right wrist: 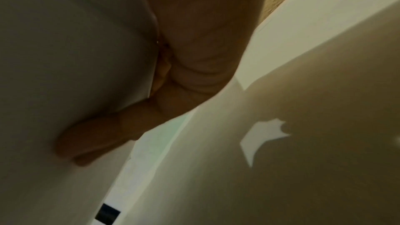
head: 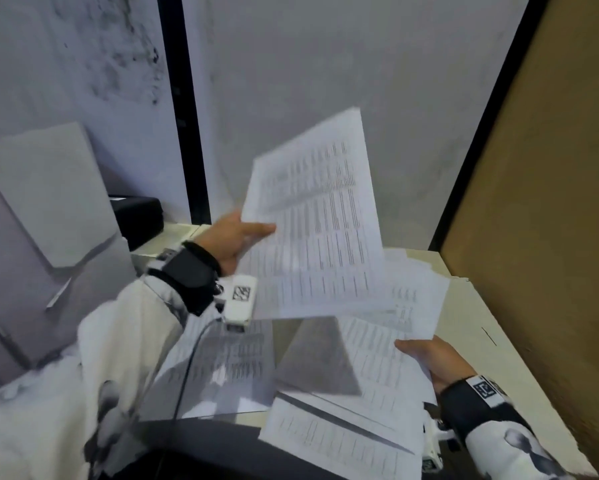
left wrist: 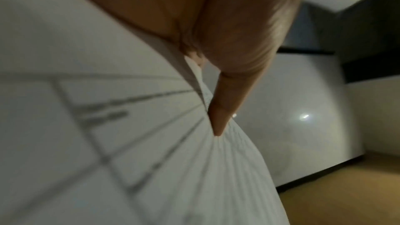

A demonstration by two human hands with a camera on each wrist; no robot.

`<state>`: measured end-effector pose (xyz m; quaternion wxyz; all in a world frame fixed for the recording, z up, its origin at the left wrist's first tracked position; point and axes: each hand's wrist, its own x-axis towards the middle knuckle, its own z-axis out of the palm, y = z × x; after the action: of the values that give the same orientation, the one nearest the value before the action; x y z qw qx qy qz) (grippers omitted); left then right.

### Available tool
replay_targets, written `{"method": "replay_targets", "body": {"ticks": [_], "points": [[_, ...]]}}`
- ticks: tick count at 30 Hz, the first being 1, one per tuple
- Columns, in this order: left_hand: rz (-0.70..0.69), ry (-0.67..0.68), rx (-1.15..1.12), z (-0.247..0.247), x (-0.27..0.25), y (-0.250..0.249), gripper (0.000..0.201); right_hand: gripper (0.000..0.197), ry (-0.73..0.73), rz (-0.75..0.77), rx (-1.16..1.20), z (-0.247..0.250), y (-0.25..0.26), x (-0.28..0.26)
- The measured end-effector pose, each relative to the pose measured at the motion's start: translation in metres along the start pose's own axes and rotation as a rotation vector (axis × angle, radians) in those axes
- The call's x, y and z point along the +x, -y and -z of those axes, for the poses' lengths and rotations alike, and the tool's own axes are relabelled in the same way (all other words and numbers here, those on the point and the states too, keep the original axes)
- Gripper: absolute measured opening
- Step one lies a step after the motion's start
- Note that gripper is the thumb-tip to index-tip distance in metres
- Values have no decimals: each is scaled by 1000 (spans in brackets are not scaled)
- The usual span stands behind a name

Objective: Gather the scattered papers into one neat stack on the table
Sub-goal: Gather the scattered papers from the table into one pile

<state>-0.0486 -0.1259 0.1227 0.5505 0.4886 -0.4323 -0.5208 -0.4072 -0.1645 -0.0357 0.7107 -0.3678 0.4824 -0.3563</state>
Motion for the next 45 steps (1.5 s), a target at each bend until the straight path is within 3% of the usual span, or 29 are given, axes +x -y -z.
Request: {"method": "replay_targets", "body": {"ticks": [3, 5, 6, 9, 11, 14, 17, 19, 21, 23, 26, 29, 32, 37, 41, 45], "points": [[202, -17, 128, -15, -1, 66, 35, 46, 39, 31, 30, -19, 9, -1], [284, -54, 236, -19, 2, 110, 53, 53, 22, 56, 14, -27, 14, -1], [327, -49, 224, -19, 3, 129, 60, 52, -2, 67, -8, -31, 17, -2], [407, -84, 97, -28, -3, 155, 53, 50, -70, 83, -4, -35, 17, 3], [388, -128, 65, -32, -6, 160, 66, 72, -70, 44, 22, -34, 17, 6], [403, -144, 152, -31, -8, 161, 88, 63, 31, 88, -28, -39, 13, 7], [437, -113, 413, -4, -6, 147, 54, 55, 121, 154, -147, -41, 8, 2], [431, -184, 683, 31, -3, 140, 55, 49, 145, 155, -126, -36, 8, 4], [511, -290, 1109, 71, -3, 138, 79, 59, 127, 154, -92, -32, 9, 7], [650, -382, 1370, 103, -17, 138, 104, 63, 107, 142, -94, -29, 9, 10], [750, -505, 1399, 130, -41, 150, 129, 63, 81, 107, -135, -20, 2, 19], [720, -515, 1421, 131, -44, 153, 134, 87, 27, 45, -215, -6, -13, 27], [707, -495, 1470, 127, -38, 146, 132, 69, -44, -69, -265, 1, -22, 24], [780, -460, 1365, 145, -32, 144, 154, 61, -91, -133, -287, 9, -31, 27], [753, -483, 1274, 154, -34, 144, 134, 51, -65, -99, -239, 4, -27, 21], [681, -499, 1222, 138, -42, 142, 60, 65, -96, -26, -241, 7, -35, 38]]}}
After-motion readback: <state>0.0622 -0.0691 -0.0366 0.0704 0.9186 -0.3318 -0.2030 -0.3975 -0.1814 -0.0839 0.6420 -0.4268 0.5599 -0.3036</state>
